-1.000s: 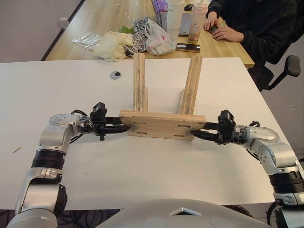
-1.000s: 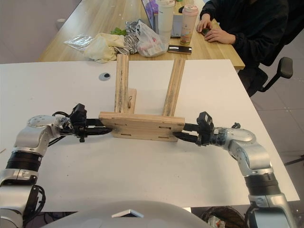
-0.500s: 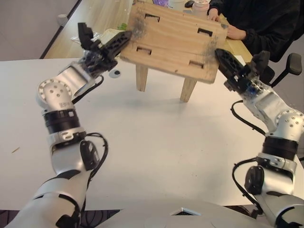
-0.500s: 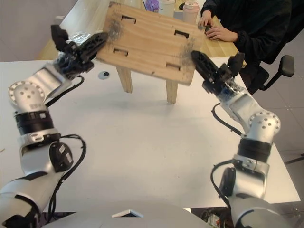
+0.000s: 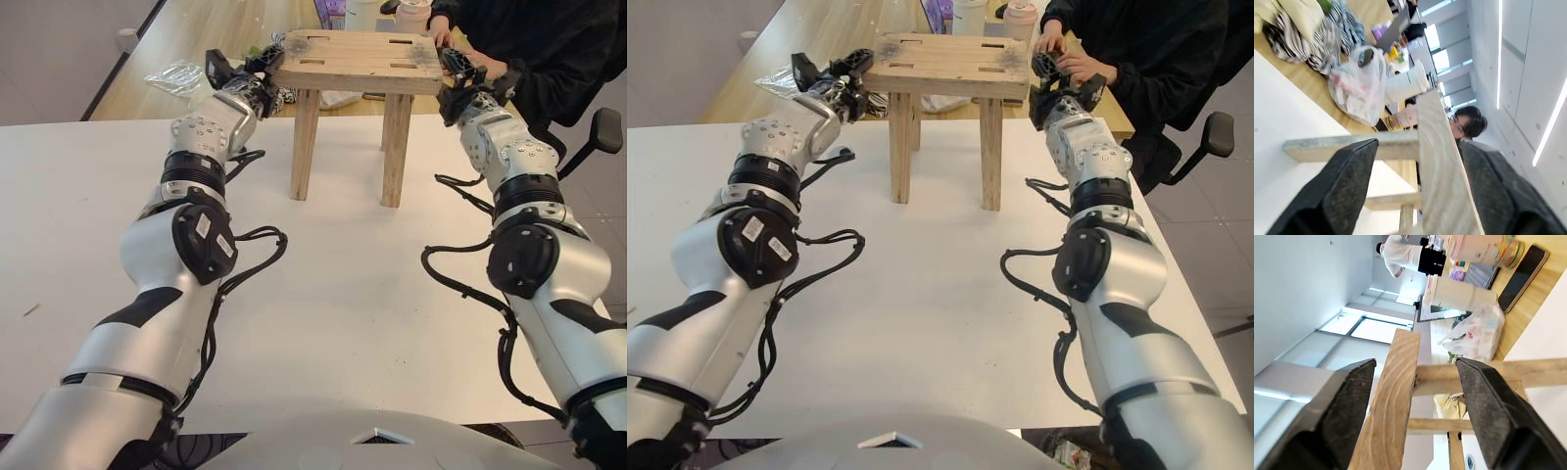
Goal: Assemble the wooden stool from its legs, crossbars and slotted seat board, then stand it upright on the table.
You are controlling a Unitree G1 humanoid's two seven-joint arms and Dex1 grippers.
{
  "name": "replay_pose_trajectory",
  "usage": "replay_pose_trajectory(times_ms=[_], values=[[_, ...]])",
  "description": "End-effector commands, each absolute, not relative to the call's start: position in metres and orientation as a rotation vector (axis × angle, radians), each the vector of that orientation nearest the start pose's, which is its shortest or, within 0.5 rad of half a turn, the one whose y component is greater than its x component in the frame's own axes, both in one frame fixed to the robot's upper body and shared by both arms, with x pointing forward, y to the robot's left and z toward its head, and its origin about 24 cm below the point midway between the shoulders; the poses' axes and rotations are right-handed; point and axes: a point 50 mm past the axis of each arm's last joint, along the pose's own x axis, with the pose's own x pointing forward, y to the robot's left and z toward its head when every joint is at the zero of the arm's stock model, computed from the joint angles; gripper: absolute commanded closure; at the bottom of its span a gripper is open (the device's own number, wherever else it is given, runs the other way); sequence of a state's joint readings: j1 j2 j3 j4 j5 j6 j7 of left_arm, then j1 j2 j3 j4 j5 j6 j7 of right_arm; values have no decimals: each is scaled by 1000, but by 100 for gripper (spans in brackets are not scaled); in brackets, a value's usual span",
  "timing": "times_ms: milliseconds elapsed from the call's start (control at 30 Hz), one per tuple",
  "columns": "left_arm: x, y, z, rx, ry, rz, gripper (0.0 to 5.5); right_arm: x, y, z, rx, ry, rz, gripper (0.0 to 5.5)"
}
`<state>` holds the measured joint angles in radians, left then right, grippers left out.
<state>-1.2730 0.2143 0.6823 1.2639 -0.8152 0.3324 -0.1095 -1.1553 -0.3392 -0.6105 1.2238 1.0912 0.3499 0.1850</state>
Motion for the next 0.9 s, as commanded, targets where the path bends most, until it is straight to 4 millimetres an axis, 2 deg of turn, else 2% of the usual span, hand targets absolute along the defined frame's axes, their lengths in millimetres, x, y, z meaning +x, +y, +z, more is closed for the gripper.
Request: replay_pose_trajectory(times_ms=[33, 100, 167, 233, 267, 333, 400, 467, 567, 700, 900], values=[[427, 180, 186, -1188, 81, -94, 174, 409, -236, 172, 1240, -83, 135, 185], [422, 191, 165, -935, 82, -25, 170, 395, -242, 142, 1070, -81, 144, 150], [415, 196, 139, -676, 96, 28, 170, 374, -246, 115, 867, -116, 130, 150], [401, 201, 107, -474, 85, 77, 170, 342, -237, 104, 510, -224, 103, 150], [392, 201, 96, -375, 56, 91, 170, 328, -230, 105, 408, -276, 91, 150], [373, 197, 72, -236, 32, 129, 170, 312, -222, 98, 388, -323, -11, 150], [360, 190, 54, -193, 53, 193, 170, 304, -217, 82, 375, -299, -83, 150], [354, 178, 54, -117, 9, 226, 170, 301, -211, 73, 336, -271, -95, 150], [352, 161, 64, 80, -81, 242, 170, 305, -203, 76, 320, -274, -92, 150], [346, 136, 64, 163, -138, 189, 170, 308, -206, 79, 297, -292, -109, 150], [339, 131, 58, 191, -152, 188, 170, 311, -192, 83, 253, -305, -65, 150]])
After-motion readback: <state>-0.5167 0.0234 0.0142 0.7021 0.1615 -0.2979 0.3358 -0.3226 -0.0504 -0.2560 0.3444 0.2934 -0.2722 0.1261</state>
